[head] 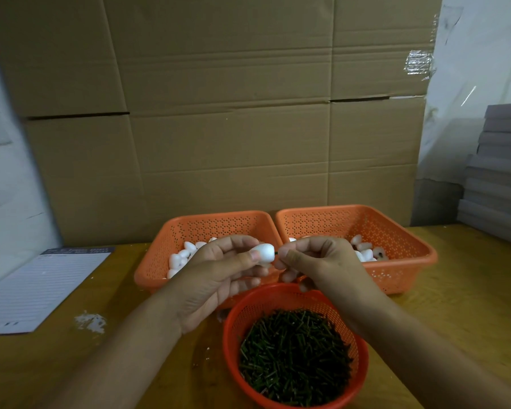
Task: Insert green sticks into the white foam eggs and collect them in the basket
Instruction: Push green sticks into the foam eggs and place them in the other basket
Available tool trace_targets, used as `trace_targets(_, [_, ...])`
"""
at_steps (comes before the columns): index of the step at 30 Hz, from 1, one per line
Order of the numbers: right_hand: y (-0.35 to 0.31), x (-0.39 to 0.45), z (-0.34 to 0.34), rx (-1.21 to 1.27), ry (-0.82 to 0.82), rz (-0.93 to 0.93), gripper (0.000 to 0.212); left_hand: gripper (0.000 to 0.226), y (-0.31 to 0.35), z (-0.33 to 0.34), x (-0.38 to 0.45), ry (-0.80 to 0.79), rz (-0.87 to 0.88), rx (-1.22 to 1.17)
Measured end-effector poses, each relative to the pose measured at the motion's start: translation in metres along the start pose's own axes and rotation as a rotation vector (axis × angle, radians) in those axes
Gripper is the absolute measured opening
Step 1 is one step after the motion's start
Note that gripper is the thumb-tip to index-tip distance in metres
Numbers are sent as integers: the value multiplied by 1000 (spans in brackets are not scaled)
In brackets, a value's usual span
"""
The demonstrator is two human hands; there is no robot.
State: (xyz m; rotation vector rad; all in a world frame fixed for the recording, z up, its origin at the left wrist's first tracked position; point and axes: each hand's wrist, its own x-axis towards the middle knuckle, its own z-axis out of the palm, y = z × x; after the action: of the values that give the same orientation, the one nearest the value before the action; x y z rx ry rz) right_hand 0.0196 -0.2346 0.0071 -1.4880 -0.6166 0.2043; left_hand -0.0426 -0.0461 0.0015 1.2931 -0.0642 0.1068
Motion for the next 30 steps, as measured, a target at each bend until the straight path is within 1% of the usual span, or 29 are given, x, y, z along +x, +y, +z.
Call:
trace_targets(2, [0,0,0,1,2,-7,12,34,1,1,0,10,4,11])
trace_targets(12, [10,1,5,15,-16,21,17,30,-1,0,0,2,17,3])
trace_targets(16, [10,1,4,3,-31,41,15,30,0,-2,0,6,22,76])
trace_targets(21, [10,2,3,-65,-80,87,16,48,1,-3,0,55,43,109])
trace_targets(27, [11,-2,10,-96,-176,109,15,44,-1,0,0,39,64,141])
trace_targets(30, [11,-3,13,-41,-138,104,13,42,-1,2,0,46,81,148])
